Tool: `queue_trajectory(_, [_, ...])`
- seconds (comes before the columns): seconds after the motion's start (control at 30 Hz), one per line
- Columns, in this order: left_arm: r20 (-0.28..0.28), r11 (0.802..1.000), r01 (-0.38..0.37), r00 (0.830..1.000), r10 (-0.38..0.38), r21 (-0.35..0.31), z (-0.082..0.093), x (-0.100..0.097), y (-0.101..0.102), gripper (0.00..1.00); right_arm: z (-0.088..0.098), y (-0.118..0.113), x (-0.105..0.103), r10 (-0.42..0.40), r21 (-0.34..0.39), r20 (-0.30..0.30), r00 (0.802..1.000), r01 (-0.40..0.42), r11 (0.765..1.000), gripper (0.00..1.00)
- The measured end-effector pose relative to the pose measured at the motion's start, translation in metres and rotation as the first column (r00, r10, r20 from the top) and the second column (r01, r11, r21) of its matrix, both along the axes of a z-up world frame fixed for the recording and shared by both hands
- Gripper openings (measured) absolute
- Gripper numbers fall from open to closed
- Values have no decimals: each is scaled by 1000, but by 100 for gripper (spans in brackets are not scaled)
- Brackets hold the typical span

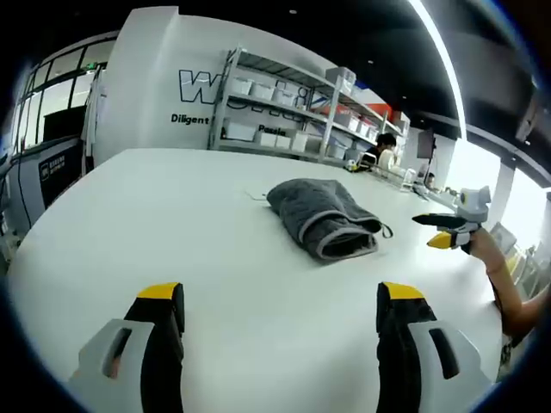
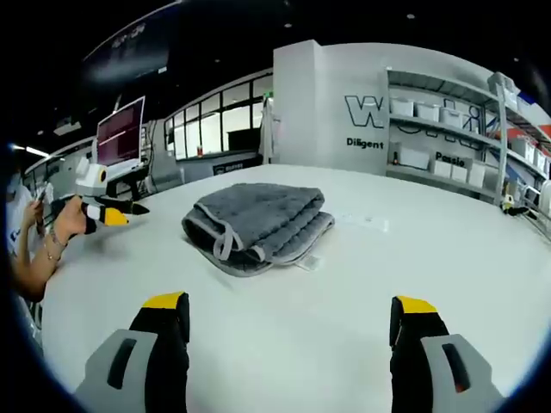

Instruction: Open the folded towel by lifting each exposed corner and separating the folded layers until the towel lies flat within the target outline without major curled edges

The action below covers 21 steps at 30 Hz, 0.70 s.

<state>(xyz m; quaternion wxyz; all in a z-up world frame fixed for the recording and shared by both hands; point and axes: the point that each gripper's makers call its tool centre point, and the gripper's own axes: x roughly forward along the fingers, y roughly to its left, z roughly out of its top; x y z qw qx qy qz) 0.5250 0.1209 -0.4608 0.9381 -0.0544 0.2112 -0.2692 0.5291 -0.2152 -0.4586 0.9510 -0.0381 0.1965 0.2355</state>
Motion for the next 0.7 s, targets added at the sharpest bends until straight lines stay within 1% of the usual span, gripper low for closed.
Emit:
queue_trajectory(0.1, [6, 1000, -3, 1000, 3, 0, 1, 0, 0, 93, 0, 0, 1, 6, -7, 8, 1000, -6, 1000, 98])
queue_trajectory(0.2, [0, 1000, -1, 1000, 1, -2, 0, 0, 0, 93, 1, 1, 1, 11, -9, 14, 1000, -11, 1000, 98])
queue_trajectory(0.33, [-3, 1000, 0, 1000, 0, -1, -1, 1, 0, 93, 1, 2, 1, 18, -1, 5, 1000, -18, 1000, 99])
queue_trajectory(0.5, [-3, 1000, 0, 1000, 0, -2, 0, 0, 0, 93, -1, 0, 2, 18, -15, -2, 1000, -18, 1000, 99])
queue_trajectory(0.7, [-2, 1000, 1, 1000, -1, -4, 0, 0, 0, 92, 0, -2, 4, 16, -7, 0, 1000, -16, 1000, 99])
